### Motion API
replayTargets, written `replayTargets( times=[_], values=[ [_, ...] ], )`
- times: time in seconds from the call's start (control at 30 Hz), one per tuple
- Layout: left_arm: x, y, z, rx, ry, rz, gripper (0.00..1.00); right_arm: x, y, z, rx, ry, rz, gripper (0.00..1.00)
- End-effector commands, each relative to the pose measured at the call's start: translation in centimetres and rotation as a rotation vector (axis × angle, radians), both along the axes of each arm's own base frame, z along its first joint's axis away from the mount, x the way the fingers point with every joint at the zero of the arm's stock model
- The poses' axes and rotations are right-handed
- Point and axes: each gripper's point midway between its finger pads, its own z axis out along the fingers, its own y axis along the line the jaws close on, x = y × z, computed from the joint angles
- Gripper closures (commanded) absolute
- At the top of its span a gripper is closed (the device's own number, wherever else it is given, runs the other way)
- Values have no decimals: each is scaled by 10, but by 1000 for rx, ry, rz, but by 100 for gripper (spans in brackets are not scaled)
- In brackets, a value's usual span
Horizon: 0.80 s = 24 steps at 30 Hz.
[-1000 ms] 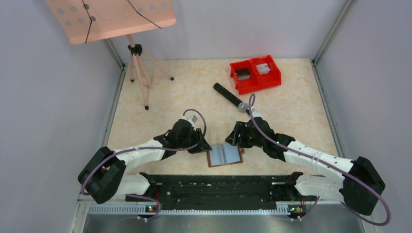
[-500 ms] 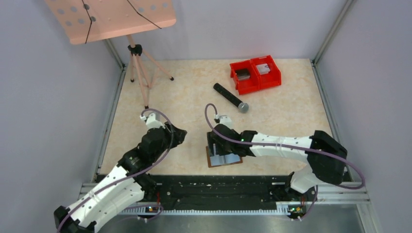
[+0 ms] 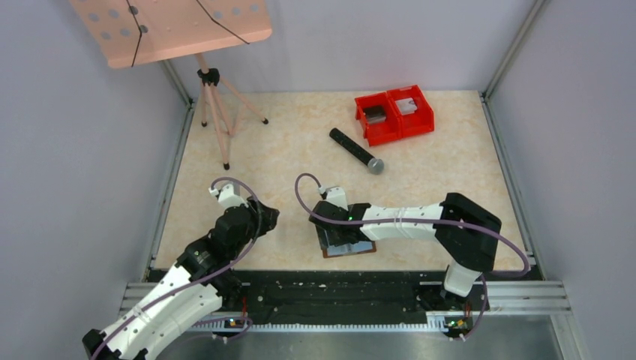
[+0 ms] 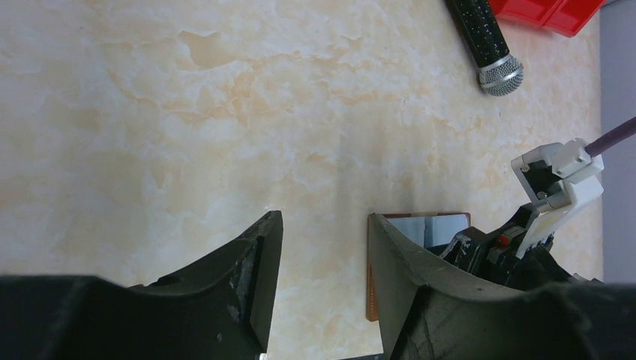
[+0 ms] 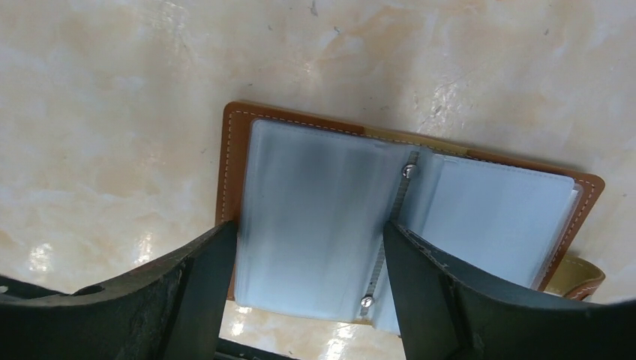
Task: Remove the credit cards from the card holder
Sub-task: Remove the credit card from the card holder.
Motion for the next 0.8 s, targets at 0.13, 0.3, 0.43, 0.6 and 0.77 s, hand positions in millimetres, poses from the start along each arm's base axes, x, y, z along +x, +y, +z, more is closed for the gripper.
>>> replayTargets(
  times=[0.13,0.3,0.43,0.6,0.77],
  values=[
    [0,1,1,-20,-12,8,48,6,-4,-4,-63,-40,-2,30],
    [-1,-4,-1,-38,-8,-8,49,6,-8,-10,-77,-40,-1,37],
    [-1,-7,-4,-46,-6,-17,49,5,-5,-10,-59,-38,-3,43],
    [-1,-20,-12,-47,16,-81,48,7,7,0,84,-29,-3,49],
    [-3,-37,-24,-63,78,-141,49,9,13,6,242,9,-14,52]
  ],
)
